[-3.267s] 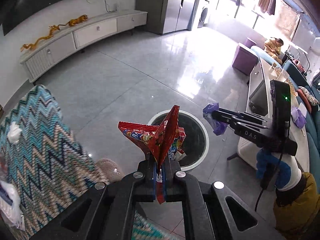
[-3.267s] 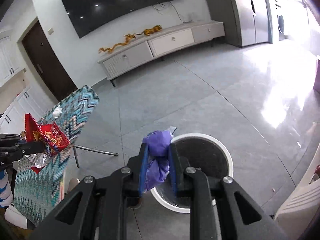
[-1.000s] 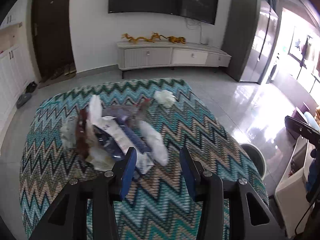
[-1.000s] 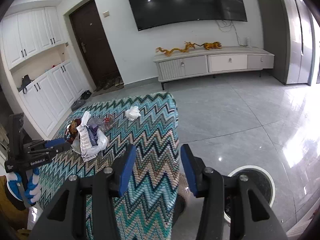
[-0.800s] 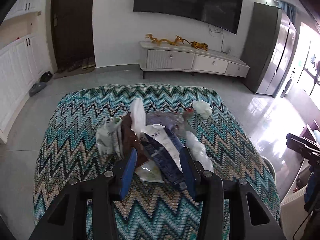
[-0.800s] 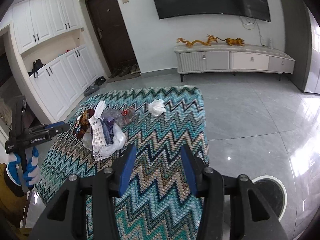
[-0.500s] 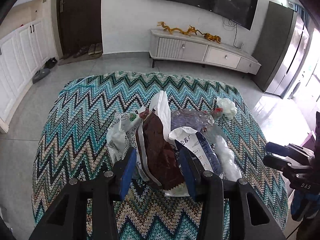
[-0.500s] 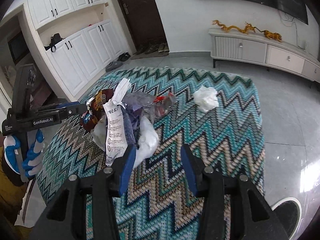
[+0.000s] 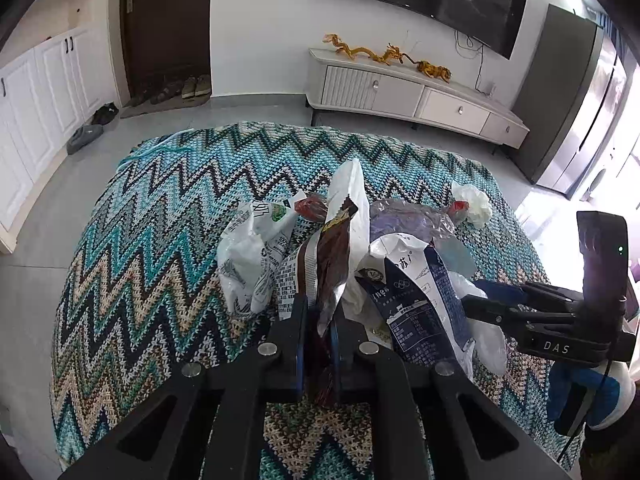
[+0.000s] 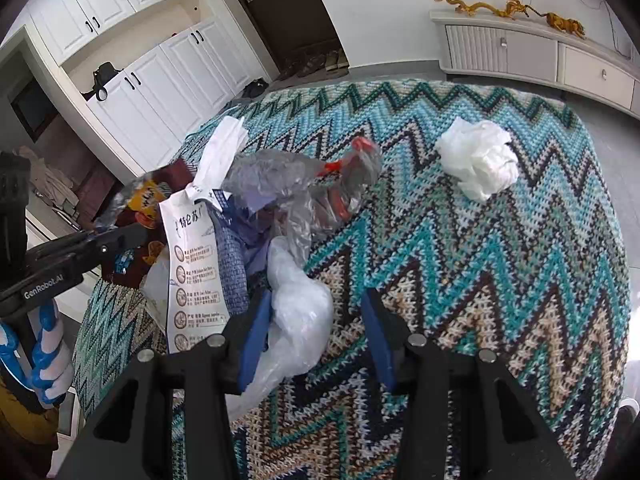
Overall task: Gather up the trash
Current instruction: 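Grasp the brown snack bag with left tool while right grasps clear plastic bag, then carry the brown snack bag and clear plastic bag over the bin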
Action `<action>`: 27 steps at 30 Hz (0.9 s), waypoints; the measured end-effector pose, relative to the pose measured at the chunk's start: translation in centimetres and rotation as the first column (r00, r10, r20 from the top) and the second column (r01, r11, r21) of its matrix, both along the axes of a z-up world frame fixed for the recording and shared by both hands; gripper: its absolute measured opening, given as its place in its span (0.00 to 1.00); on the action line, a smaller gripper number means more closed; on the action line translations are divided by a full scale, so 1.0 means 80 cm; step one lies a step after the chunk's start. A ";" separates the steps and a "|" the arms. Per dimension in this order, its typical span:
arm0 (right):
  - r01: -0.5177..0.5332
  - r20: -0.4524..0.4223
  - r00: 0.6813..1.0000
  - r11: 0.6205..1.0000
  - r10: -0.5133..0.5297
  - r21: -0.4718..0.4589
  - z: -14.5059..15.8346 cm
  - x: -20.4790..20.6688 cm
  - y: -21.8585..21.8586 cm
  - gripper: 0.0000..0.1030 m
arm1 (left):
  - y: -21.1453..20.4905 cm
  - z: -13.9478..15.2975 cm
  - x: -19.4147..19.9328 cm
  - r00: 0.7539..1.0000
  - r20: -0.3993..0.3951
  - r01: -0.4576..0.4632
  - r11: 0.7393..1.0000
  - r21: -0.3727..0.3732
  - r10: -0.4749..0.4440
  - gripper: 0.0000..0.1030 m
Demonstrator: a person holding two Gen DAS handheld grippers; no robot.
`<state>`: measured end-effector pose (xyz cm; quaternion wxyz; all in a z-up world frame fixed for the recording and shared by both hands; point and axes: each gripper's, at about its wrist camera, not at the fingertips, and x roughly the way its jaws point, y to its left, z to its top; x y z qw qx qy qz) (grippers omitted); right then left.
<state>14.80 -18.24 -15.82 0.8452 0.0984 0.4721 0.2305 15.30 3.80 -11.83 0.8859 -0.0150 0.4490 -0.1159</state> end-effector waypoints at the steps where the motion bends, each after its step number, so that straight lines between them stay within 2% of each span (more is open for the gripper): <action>1: -0.008 -0.002 1.000 1.000 0.008 0.006 0.000 -0.003 0.001 0.31 | 0.005 0.001 -0.005 1.000 0.003 -0.005 1.000 -0.012 0.005 0.08; 2: -0.018 -0.001 1.000 1.000 0.018 0.004 0.001 -0.007 0.003 0.28 | 0.010 0.003 -0.010 1.000 0.007 -0.009 1.000 -0.018 0.009 0.07; 8: -0.034 0.033 0.999 0.999 0.035 -0.031 0.021 -0.044 0.006 0.27 | 0.032 0.015 -0.043 0.999 0.026 -0.024 0.999 -0.048 0.026 0.05; 17: 0.014 0.121 0.993 0.999 -0.010 -0.036 0.081 -0.110 -0.016 0.27 | 0.053 0.055 -0.103 0.995 0.098 -0.028 0.996 -0.082 0.036 0.05; 23: 0.089 0.183 0.980 0.995 -0.080 -0.039 0.116 -0.167 -0.051 0.27 | 0.039 0.086 -0.144 0.987 0.163 0.022 0.995 -0.101 -0.006 0.05; 27: 0.170 0.225 0.962 0.985 -0.157 -0.040 0.135 -0.207 -0.096 0.27 | 0.006 0.102 -0.163 0.979 0.191 0.093 0.990 -0.103 -0.073 0.05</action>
